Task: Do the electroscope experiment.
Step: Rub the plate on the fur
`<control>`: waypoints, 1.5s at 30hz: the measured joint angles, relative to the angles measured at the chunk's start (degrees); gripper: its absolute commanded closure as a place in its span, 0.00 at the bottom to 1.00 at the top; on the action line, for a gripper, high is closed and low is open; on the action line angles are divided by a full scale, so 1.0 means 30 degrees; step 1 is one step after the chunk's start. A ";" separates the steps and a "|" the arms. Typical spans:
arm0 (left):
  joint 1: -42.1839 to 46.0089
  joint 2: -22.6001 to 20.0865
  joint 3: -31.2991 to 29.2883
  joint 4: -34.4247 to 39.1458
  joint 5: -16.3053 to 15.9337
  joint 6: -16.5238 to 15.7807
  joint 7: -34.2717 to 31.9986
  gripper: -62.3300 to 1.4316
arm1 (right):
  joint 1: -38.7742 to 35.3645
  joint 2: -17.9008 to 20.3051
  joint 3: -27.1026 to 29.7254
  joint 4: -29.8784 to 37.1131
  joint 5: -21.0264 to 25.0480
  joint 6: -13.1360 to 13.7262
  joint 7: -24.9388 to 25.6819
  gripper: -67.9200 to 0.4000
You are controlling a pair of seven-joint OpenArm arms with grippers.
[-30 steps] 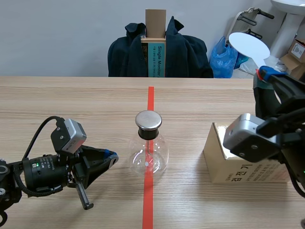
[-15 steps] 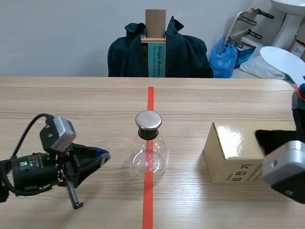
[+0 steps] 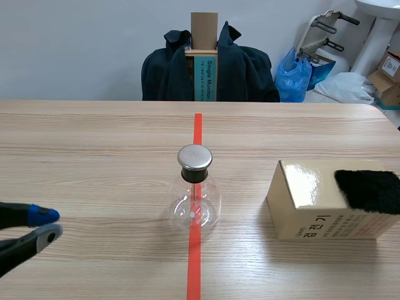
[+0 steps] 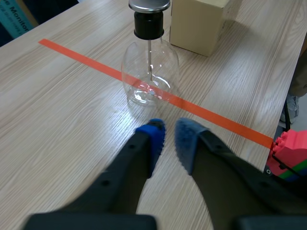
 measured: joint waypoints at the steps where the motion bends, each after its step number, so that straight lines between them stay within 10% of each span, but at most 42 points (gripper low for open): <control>1: 0.0226 0.0000 -0.0350 0.0160 0.0000 -0.0066 -0.0007 0.05 | 0.0000 0.0000 0.0255 0.0000 0.0277 0.0000 0.0000 0.98; 16: -0.0189 0.0248 -0.0670 0.0262 0.0058 -0.0131 -0.0357 0.00 | 0.0364 0.0000 0.1800 -0.3410 0.1239 0.2404 0.2565 0.98; 29: -0.0182 0.0255 -0.0656 0.0240 0.0131 -0.0131 -0.0291 0.00 | 0.6193 -0.0437 0.1763 -1.1016 -0.3162 0.2266 0.5668 0.98; 45: -0.0189 0.0255 -0.0656 0.0240 0.0131 -0.0131 -0.0284 0.00 | 0.6805 -0.1625 0.1763 -1.2582 -0.6258 0.2062 0.6594 0.98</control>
